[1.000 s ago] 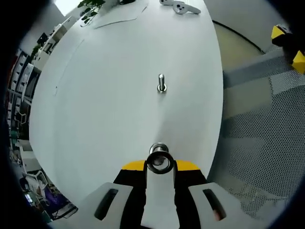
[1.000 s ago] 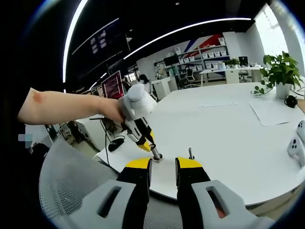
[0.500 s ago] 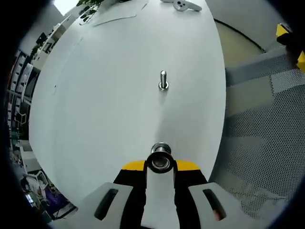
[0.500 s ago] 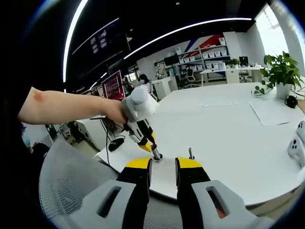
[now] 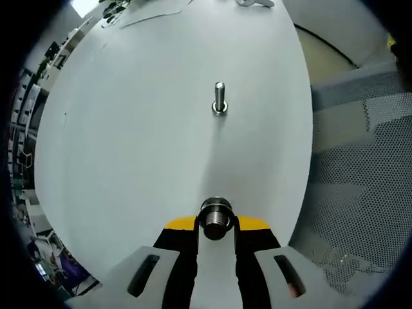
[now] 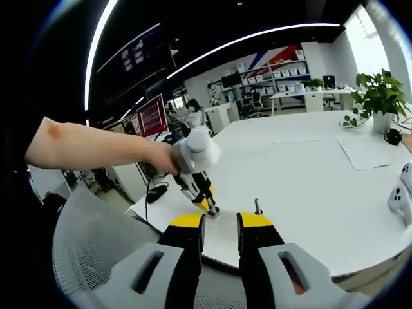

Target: Place the washer onto the threaded stud by aligning its center hole with the stud, sliding it down to the base, and recovering from edge contact or off-axis alignment until the washer reaches the visible bottom stop.

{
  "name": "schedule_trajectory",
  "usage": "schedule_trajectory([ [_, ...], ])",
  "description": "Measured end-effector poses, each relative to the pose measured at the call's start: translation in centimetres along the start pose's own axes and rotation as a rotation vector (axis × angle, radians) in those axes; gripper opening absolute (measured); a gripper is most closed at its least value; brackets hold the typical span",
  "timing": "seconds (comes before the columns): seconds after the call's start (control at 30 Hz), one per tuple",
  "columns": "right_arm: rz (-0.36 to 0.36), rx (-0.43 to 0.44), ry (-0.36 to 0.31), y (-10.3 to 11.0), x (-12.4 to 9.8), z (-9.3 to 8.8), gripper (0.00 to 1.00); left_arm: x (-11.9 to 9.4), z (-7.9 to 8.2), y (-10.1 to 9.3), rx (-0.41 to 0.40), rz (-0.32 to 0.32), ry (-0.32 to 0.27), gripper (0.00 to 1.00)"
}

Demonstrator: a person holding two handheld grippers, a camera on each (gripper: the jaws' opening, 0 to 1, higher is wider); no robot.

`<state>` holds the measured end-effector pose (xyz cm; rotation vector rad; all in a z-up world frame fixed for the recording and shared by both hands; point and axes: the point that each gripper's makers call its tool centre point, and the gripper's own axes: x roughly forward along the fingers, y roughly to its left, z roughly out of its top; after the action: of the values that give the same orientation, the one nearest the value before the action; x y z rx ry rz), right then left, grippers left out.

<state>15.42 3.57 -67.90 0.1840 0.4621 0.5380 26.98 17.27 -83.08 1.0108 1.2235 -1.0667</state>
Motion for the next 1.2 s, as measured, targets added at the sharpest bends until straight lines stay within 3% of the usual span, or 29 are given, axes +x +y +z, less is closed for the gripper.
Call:
schedule_trajectory([
  [0.4,-0.003,-0.001,0.007,-0.1,0.1,-0.1,0.22,2.2,-0.2,-0.1,-0.01,-0.011,0.028,0.19],
  [0.87,-0.01,-0.001,0.0,-0.1,0.0,0.0,0.22,2.1,-0.1,0.0,-0.079,0.014,0.0,0.2],
  [1.03,-0.004,-0.006,0.017,-0.1,0.0,-0.2,0.22,1.2,-1.2,-0.1,-0.052,0.04,0.003,0.21],
  [1.07,-0.003,-0.007,0.019,0.0,0.1,-0.2,0.22,0.7,-1.5,0.0,-0.055,0.047,-0.003,0.22],
  [1.2,0.003,-0.01,0.016,0.1,0.0,-0.2,0.22,-2.5,-0.6,-0.8,-0.174,0.018,-0.153,0.27],
])
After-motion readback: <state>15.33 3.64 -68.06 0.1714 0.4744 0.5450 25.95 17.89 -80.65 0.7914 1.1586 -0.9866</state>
